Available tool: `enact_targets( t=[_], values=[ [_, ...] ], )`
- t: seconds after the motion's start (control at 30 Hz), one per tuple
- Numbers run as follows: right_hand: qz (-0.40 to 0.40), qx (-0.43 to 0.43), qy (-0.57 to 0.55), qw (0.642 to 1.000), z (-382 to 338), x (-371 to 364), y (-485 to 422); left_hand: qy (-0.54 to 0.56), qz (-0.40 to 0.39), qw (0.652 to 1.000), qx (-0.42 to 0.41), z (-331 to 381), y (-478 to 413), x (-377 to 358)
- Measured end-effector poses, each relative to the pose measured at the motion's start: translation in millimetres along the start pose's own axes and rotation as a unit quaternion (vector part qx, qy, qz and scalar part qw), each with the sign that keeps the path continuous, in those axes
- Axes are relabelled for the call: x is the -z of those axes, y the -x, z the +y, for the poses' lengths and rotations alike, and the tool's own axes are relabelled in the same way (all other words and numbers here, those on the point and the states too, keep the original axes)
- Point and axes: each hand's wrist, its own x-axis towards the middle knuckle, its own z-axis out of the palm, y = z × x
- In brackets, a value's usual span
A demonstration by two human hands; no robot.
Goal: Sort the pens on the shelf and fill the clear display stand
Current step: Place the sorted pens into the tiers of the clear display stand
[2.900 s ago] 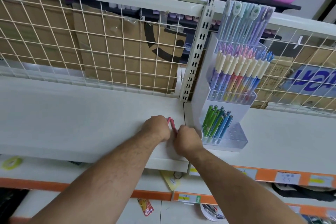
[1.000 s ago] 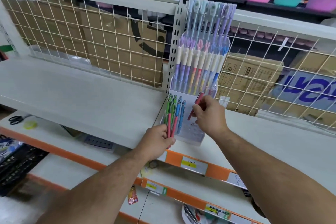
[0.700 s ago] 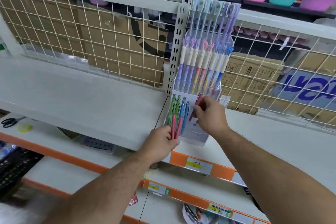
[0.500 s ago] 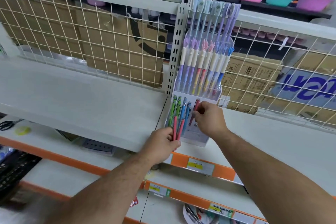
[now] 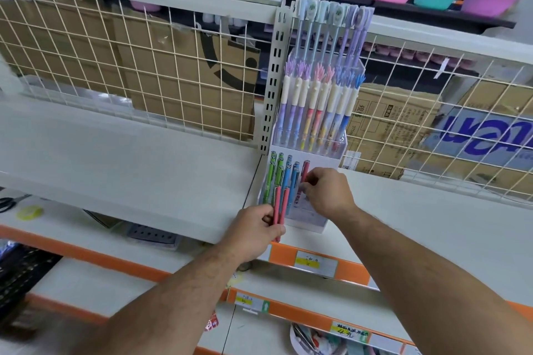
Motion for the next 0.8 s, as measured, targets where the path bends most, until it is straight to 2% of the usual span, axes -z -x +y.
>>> enact_targets(
  t=[0.23,0.3,0.4,0.53,0.63,0.8],
  values=[
    [0.055,-0.012,-0.056,0.997,7.2,1.2,24.9,0.004,-0.009,1.0,-0.011,0.7,0.2,-0.6],
    [0.019,-0.002,-0.105,0.994,8.3,0.1,40.2,0.007,-0.01,1.0,-0.013,0.3,0.2,-0.9],
    [-0.078,0.029,-0.146,0.986,5.8,-5.3,59.9,0.021,-0.01,1.0,-0.017,-0.4,-0.3,-1.5],
    [-0.089,0.061,-0.135,0.985,0.7,-12.2,68.5,0.03,-0.013,0.999,-0.026,-1.1,-0.6,-1.6],
    [-0.058,0.055,-0.128,0.989,-0.3,-7.9,69.7,0.028,-0.01,0.999,-0.03,-1.4,-0.1,-1.3],
    [0.087,0.001,-0.175,0.981,6.0,22.1,53.0,0.029,-0.01,0.999,-0.024,-1.9,1.3,-0.8]
  ],
)
